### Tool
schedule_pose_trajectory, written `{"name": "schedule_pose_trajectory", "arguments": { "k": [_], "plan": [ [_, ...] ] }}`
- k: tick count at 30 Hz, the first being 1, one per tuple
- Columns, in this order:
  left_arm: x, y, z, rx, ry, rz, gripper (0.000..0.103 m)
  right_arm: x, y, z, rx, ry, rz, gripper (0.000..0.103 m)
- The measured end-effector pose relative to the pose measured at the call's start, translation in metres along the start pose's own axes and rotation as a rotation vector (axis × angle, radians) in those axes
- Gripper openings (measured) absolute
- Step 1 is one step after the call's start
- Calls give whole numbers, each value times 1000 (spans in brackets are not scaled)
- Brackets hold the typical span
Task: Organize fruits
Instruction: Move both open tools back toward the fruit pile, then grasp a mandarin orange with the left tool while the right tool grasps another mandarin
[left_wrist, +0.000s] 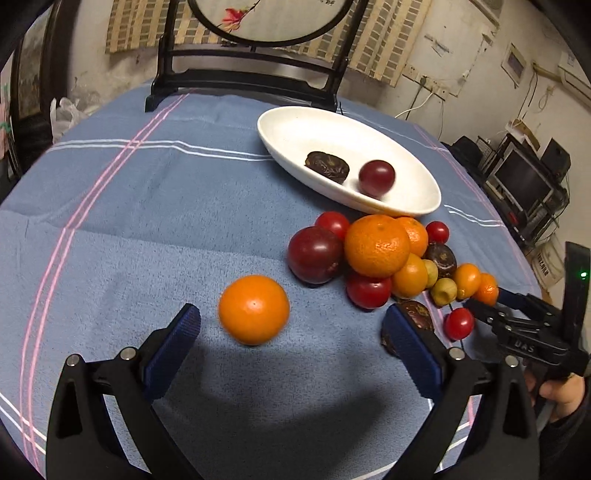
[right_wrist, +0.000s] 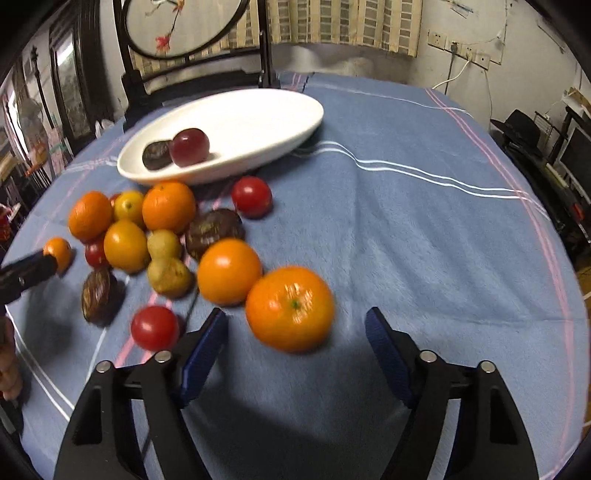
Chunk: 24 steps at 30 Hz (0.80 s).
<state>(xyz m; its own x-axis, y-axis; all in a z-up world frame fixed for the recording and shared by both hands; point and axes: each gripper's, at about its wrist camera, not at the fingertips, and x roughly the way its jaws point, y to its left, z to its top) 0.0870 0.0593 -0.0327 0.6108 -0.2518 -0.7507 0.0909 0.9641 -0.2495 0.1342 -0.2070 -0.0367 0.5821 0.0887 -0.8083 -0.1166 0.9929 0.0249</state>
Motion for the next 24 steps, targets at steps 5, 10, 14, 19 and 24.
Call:
{"name": "schedule_pose_trajectory", "arguments": {
  "k": [5, 10, 14, 19, 24],
  "plan": [
    [5, -1, -2, 3, 28, 1, 98, -4, -13, 0, 36, -37, 76, 44],
    [9, 3, -3, -21, 47, 10, 98, -5, -13, 0, 35, -38, 77, 44],
    [11, 6, -3, -34, 56, 11, 98, -6, -12, -1, 31, -33, 76, 44],
    [19, -6, -1, 11, 81, 88, 98, -5, -10, -2, 20, -28, 66, 45],
    [27, -21, 2, 92, 98, 205, 64, -5, -9, -2, 17, -22, 62, 45]
  ]
}}
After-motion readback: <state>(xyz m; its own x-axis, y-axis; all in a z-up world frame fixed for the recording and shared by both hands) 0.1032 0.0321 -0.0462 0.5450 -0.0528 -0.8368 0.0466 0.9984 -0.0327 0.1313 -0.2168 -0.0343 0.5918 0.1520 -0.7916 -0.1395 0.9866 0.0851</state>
